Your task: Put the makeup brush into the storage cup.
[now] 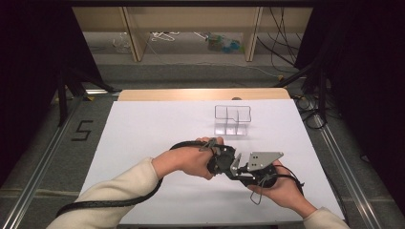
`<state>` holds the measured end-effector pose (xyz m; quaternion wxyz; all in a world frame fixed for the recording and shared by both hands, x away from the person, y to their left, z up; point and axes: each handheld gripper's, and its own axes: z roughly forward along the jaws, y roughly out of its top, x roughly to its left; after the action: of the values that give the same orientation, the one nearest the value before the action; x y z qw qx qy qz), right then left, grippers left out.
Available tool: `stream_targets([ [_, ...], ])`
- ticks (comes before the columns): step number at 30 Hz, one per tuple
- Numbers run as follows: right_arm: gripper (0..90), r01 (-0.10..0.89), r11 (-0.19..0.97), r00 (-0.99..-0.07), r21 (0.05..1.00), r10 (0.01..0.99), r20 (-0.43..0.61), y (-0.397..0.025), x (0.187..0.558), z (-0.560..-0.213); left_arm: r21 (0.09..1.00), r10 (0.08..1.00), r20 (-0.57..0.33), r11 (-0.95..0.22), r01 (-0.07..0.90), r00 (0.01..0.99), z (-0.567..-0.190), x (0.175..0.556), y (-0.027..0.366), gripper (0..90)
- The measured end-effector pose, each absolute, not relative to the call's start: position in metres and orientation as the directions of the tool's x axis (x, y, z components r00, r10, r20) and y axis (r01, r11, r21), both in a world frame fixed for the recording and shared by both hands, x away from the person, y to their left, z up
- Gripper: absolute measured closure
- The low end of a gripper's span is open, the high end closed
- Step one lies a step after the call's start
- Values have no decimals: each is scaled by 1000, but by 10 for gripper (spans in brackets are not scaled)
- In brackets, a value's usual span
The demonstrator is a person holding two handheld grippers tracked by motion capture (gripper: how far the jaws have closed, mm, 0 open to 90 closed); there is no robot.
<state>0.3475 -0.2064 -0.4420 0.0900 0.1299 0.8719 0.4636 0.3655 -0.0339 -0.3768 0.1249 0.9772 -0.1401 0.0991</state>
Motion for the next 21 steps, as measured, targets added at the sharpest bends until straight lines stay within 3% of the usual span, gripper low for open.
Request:
stream_targets([
  [6,843,131,544,-949,829,312,-55,-207,346,-440,243,-229,233,-927,-285,945,-377,364,-34,829],
  [7,844,123,541,-945,832,319,-68,-207,345,-440,191,-277,249,-926,-327,928,-373,367,-34,828],
  [12,846,120,553,-942,824,326,-82,-207,343,-437,223,-258,260,-921,-318,930,-373,366,-31,812],
  [15,846,127,553,-940,823,333,-79,-207,343,-437,238,-247,285,-918,-318,926,-369,368,-27,737],
  [21,846,137,549,-934,824,349,-77,-210,344,-436,342,-127,348,-905,-252,929,-357,367,-5,519],
])
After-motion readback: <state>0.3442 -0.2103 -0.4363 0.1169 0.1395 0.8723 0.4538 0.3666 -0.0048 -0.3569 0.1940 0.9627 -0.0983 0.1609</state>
